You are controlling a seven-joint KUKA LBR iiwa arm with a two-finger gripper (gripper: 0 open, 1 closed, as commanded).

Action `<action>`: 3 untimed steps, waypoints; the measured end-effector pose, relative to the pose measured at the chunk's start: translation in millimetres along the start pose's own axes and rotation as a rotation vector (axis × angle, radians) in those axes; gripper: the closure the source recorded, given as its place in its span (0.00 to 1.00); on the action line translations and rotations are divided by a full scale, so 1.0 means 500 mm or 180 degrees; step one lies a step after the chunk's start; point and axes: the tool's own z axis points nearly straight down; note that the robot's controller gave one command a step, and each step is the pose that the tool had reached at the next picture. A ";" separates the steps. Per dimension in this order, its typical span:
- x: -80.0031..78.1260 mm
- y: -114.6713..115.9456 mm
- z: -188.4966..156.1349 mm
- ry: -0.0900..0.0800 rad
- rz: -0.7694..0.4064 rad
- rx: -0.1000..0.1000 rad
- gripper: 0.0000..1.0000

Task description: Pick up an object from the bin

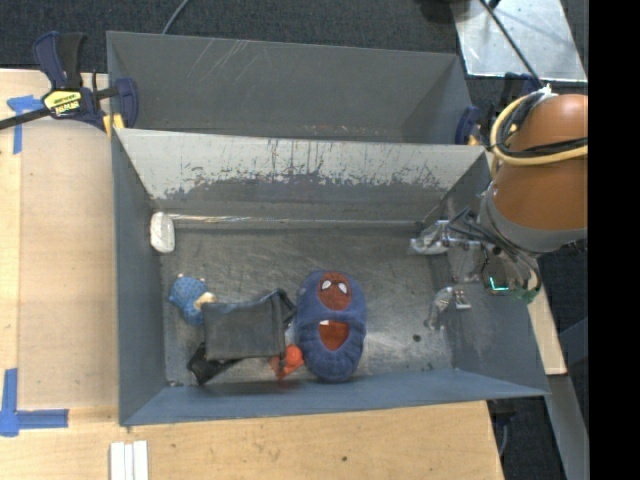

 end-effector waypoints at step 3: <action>0.039 0.329 0.199 -0.0037 -0.2744 0.0083 0.00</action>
Offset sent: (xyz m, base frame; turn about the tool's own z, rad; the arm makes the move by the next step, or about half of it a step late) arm 0.0471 0.0721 -0.1318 -0.1849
